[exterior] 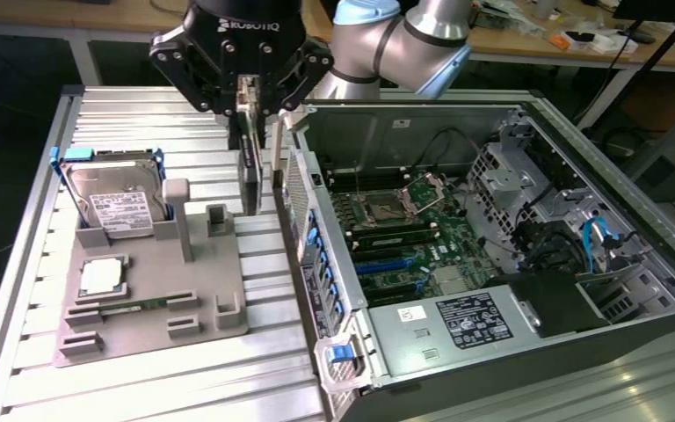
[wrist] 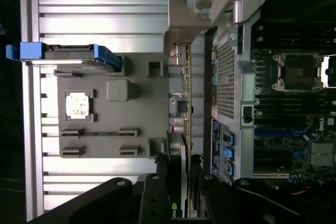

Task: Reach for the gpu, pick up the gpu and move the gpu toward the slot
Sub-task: 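Pick up the gpu and move the gpu toward the slot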

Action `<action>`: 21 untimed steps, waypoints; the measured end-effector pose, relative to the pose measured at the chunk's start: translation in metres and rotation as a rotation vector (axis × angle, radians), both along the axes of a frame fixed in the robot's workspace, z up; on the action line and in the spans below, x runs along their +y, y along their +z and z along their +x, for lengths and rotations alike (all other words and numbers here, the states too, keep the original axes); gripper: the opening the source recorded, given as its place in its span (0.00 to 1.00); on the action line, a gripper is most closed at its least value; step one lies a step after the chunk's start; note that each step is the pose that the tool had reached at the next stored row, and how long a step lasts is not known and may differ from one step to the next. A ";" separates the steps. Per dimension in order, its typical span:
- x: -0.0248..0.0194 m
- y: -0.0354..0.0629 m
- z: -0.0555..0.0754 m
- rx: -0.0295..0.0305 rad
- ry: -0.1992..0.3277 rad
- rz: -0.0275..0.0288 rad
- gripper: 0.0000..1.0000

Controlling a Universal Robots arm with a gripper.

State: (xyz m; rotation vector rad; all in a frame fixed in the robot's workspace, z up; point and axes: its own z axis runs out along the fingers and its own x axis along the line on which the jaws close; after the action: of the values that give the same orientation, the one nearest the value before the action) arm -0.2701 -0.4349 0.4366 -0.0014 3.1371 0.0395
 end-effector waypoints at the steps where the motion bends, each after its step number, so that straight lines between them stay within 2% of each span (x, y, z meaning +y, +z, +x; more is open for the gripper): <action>1: -0.0004 0.0000 0.005 0.0018 0.000 0.0000 0.27; 8: -0.0029 0.0000 0.036 0.0134 0.000 -0.0004 0.27; 21: -0.0076 0.0000 0.099 0.0282 0.000 -0.0051 0.27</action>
State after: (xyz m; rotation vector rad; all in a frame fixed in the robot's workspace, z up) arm -0.1711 -0.4426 0.4366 -0.0008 3.1654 0.0317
